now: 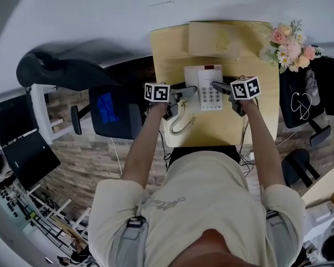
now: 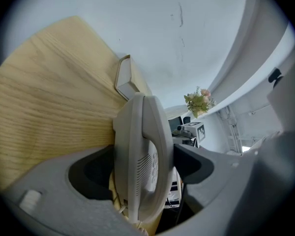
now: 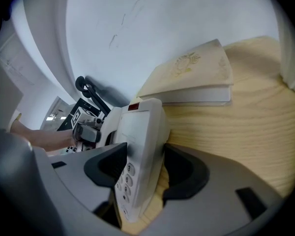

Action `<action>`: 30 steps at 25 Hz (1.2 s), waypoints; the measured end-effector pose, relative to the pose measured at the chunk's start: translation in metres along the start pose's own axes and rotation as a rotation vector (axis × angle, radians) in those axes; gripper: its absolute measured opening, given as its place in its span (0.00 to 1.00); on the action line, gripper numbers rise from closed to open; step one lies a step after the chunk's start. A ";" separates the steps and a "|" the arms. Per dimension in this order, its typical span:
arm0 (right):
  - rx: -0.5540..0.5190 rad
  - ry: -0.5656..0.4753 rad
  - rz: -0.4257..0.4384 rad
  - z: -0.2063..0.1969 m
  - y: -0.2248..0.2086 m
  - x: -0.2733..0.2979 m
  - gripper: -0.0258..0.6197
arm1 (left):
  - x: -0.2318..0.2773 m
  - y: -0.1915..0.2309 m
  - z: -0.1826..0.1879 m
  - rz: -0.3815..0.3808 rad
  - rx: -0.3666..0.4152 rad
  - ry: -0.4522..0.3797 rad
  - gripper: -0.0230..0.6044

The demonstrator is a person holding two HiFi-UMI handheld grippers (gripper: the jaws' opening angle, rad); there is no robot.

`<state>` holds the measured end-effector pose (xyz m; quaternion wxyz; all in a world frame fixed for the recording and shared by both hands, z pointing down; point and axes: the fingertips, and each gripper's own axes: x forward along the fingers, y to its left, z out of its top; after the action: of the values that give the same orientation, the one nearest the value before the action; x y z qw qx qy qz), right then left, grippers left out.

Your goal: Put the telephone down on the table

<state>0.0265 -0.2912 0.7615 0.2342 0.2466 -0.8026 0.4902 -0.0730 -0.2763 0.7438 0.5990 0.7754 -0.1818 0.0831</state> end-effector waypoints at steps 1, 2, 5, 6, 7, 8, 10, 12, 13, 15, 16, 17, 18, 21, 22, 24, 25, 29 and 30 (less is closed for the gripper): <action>0.000 -0.015 -0.016 0.002 -0.001 -0.003 0.40 | 0.000 0.000 0.000 0.013 0.003 -0.005 0.64; 0.003 -0.038 -0.036 0.004 -0.002 -0.007 0.40 | -0.001 0.000 0.000 0.025 0.007 -0.011 0.64; 0.018 -0.110 -0.091 0.009 -0.004 -0.025 0.40 | -0.007 -0.001 -0.001 0.049 0.008 -0.046 0.64; 0.016 -0.125 -0.100 0.009 -0.003 -0.031 0.40 | -0.011 -0.002 -0.002 0.051 0.005 -0.067 0.64; 0.008 -0.136 -0.105 0.008 0.000 -0.038 0.40 | -0.016 -0.003 -0.001 0.051 0.000 -0.090 0.64; -0.003 -0.146 -0.105 0.007 0.003 -0.044 0.40 | -0.020 -0.005 -0.001 0.050 -0.007 -0.113 0.64; -0.028 -0.169 -0.095 0.006 0.014 -0.057 0.40 | -0.028 -0.010 -0.001 0.046 -0.011 -0.153 0.64; -0.054 -0.197 -0.075 0.005 0.030 -0.070 0.39 | -0.037 -0.018 -0.003 0.061 0.016 -0.177 0.64; -0.070 -0.209 -0.067 0.004 0.039 -0.076 0.38 | -0.042 -0.021 -0.005 0.079 0.044 -0.183 0.64; -0.100 -0.236 -0.057 0.000 0.056 -0.089 0.35 | -0.051 -0.031 -0.009 0.118 0.111 -0.193 0.64; -0.113 -0.253 -0.054 -0.001 0.065 -0.095 0.32 | -0.054 -0.040 -0.010 0.125 0.141 -0.202 0.64; -0.127 -0.270 -0.053 -0.003 0.073 -0.102 0.30 | -0.057 -0.052 -0.011 0.125 0.171 -0.211 0.64; -0.145 -0.285 -0.057 -0.005 0.081 -0.109 0.26 | -0.061 -0.064 -0.011 0.124 0.204 -0.219 0.64; -0.224 -0.322 -0.088 -0.010 0.106 -0.127 0.10 | -0.075 -0.098 -0.010 0.172 0.332 -0.250 0.36; -0.251 -0.331 -0.096 -0.010 0.113 -0.133 0.06 | -0.080 -0.107 -0.008 0.204 0.378 -0.263 0.22; -0.297 -0.350 -0.105 -0.009 0.128 -0.144 0.04 | -0.088 -0.127 -0.007 0.241 0.459 -0.284 0.10; -0.319 -0.362 -0.108 -0.008 0.135 -0.150 0.04 | -0.090 -0.139 -0.007 0.243 0.494 -0.291 0.08; -0.391 -0.444 -0.113 0.009 0.167 -0.179 0.04 | -0.098 -0.188 -0.007 0.243 0.630 -0.316 0.06; -0.412 -0.468 -0.119 0.016 0.174 -0.187 0.04 | -0.100 -0.201 -0.006 0.240 0.658 -0.331 0.06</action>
<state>0.0593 -0.2054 0.5224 0.1166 0.3465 -0.9012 0.2326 -0.0874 -0.2090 0.5297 0.2666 0.9023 -0.3291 0.0802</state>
